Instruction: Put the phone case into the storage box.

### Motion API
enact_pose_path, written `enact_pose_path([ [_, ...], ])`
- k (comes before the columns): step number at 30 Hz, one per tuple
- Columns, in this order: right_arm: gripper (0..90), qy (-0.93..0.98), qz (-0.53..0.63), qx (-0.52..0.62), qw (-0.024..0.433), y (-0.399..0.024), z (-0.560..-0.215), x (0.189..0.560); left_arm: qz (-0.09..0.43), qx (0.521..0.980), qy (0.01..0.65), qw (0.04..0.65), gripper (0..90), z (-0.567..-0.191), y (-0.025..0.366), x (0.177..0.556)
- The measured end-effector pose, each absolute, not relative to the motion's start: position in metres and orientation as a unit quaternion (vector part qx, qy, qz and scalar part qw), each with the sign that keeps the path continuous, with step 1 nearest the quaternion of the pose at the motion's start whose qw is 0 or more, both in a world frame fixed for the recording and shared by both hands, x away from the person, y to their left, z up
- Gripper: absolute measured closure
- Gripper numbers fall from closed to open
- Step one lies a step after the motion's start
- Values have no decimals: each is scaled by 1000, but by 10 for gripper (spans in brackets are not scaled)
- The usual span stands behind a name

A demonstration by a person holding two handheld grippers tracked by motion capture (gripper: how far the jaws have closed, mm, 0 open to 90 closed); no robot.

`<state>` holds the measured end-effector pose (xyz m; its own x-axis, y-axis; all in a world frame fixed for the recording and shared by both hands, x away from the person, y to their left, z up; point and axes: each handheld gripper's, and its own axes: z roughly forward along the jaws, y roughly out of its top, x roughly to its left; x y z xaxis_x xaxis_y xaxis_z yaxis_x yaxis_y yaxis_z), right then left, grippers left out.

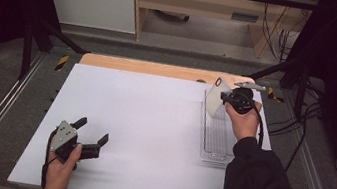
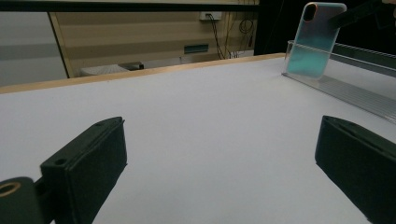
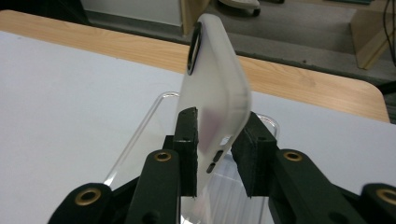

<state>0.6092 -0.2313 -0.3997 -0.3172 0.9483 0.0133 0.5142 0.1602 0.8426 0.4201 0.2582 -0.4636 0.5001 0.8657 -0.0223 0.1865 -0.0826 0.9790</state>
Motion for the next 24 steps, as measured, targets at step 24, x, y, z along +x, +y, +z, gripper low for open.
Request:
enact_pose_path([
  [24, 522, 694, 352, 548, 306, -224, -398, 634, 307, 664, 397, 554, 19, -464, 260, 420],
])
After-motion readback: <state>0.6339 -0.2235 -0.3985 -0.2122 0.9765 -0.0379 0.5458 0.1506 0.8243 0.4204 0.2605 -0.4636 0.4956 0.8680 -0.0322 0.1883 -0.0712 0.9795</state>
